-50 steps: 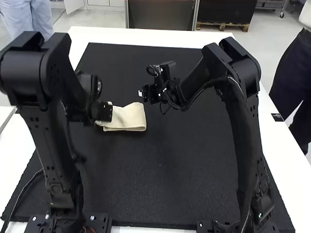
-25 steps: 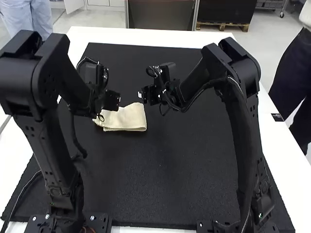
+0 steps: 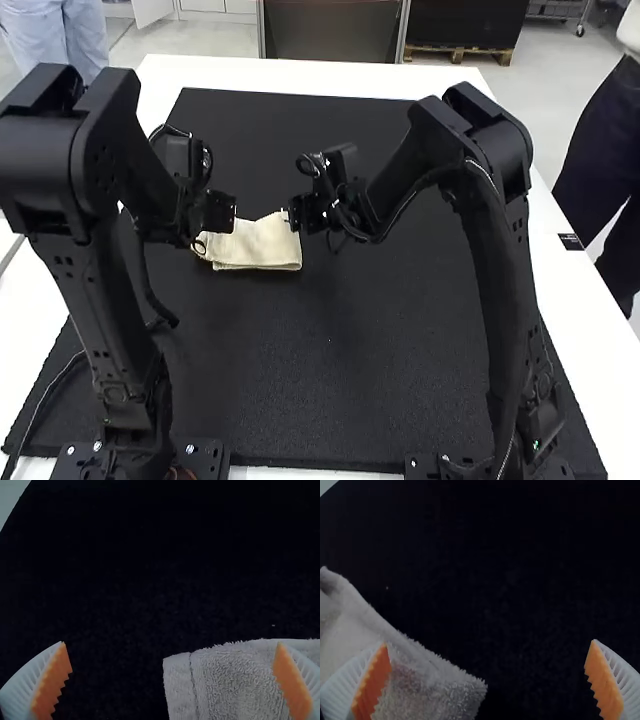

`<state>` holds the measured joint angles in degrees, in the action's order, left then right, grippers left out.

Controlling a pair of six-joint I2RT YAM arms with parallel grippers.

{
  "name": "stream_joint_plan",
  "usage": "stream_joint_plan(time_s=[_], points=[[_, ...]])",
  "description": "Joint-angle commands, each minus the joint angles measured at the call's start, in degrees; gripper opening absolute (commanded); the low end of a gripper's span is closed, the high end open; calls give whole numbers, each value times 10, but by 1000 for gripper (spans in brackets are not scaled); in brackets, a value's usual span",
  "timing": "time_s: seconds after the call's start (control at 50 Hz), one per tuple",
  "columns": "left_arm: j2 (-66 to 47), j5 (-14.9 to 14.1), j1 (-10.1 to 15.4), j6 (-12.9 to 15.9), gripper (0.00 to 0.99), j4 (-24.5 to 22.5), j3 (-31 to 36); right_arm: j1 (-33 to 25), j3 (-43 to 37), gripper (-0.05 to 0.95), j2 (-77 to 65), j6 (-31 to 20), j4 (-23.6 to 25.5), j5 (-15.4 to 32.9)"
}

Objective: Fold the towel.

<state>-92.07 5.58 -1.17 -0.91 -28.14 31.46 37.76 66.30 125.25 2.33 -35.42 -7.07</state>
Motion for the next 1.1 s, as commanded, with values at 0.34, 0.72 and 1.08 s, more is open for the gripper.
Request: stream_joint_plan(time_s=[0.34, 0.72, 1.08], points=[[-1, 1, -3, 4, 946, -3, 3, -37, -24, 895, 6, -18, -12, 12], [-1, 1, -1, 4, 946, -6, 3, -15, -4, 897, 3, -23, -11, 23], [-2, 2, 0, 3, 946, -8, 1, 48, 6, 897, 10, -40, -7, 24]])
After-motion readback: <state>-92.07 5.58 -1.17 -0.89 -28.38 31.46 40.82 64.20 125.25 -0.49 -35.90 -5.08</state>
